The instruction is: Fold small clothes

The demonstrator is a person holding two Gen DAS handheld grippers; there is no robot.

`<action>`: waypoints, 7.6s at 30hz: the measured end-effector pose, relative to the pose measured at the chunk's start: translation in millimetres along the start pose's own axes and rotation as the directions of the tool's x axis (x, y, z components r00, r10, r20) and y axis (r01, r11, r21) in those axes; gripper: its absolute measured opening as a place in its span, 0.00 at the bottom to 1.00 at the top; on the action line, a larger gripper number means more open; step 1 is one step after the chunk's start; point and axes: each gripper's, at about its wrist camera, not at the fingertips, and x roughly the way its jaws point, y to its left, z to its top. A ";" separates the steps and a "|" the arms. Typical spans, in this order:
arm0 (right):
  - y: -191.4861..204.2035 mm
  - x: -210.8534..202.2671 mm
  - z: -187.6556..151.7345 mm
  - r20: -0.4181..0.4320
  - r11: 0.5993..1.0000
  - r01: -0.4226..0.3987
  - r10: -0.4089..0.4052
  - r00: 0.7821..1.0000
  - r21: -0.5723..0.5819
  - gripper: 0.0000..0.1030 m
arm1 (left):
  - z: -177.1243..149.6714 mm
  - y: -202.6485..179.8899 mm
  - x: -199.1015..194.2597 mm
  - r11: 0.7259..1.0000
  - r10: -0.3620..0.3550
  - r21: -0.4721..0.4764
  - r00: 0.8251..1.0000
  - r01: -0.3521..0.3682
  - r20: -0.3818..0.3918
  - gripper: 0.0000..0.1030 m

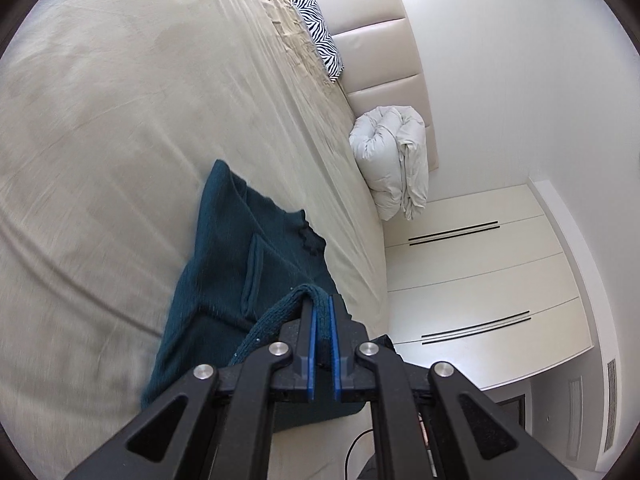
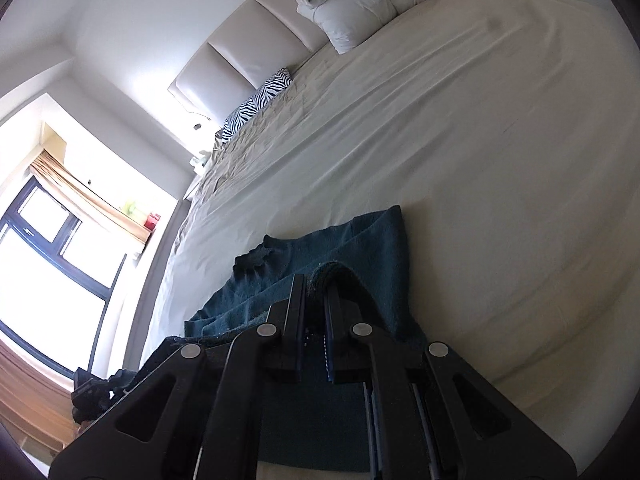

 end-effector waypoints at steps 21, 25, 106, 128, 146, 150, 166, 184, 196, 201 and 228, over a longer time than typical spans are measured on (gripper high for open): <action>-39.6 161.6 45.9 -0.106 0.983 0.163 -0.154 0.982 0.086 0.08 | 75.2 57.9 85.8 0.987 0.111 -0.115 0.994 -0.108 0.015 0.14; -45.2 168.0 43.7 -0.082 0.982 0.158 -0.150 0.985 0.106 0.38 | 75.7 60.2 81.3 0.987 0.118 -0.117 0.992 -0.112 0.041 0.56; -42.5 40.1 -93.3 -0.044 0.918 0.339 -0.355 0.934 -0.204 0.05 | -84.8 47.2 33.6 0.788 0.488 0.342 0.858 -0.512 0.158 0.07; -51.6 45.2 -103.3 -0.053 0.913 0.340 -0.360 0.932 -0.224 0.05 | -86.1 53.4 34.6 0.787 0.505 0.324 0.850 -0.524 0.147 0.09; -69.2 -1.7 -97.9 0.091 0.960 0.278 -0.274 0.957 -0.036 0.49 | -76.4 15.7 9.0 0.767 0.485 0.324 0.831 -0.554 0.272 0.46; -48.8 3.7 -85.8 0.091 0.978 0.204 -0.199 0.976 -0.040 0.49 | -69.4 -9.3 30.0 0.737 0.478 0.388 0.833 -0.553 0.280 0.49; 45.7 178.0 -106.7 -0.255 0.980 -0.189 0.168 0.952 -0.061 0.42 | -66.0 -21.5 178.2 0.582 0.553 0.581 0.801 -0.569 0.229 0.54; -46.8 105.4 -27.3 0.077 0.985 -0.053 0.041 0.996 0.163 0.36 | -36.1 -26.3 106.1 0.661 0.455 0.506 0.832 -0.555 0.319 0.56; 81.1 285.4 -18.2 -0.202 0.984 -0.174 0.176 0.964 0.028 0.38 | 17.2 -17.4 183.6 0.601 0.536 0.529 0.793 -0.599 0.290 0.60; 43.2 296.3 -4.5 -0.148 0.977 -0.180 0.196 0.970 0.113 0.35 | 33.8 16.5 156.6 0.790 0.381 0.433 0.901 -0.435 0.210 0.57; 44.6 231.2 -119.8 -0.210 0.970 -0.229 0.240 0.948 0.077 0.44 | -90.6 -14.3 142.5 0.628 0.502 0.567 0.834 -0.532 0.227 0.66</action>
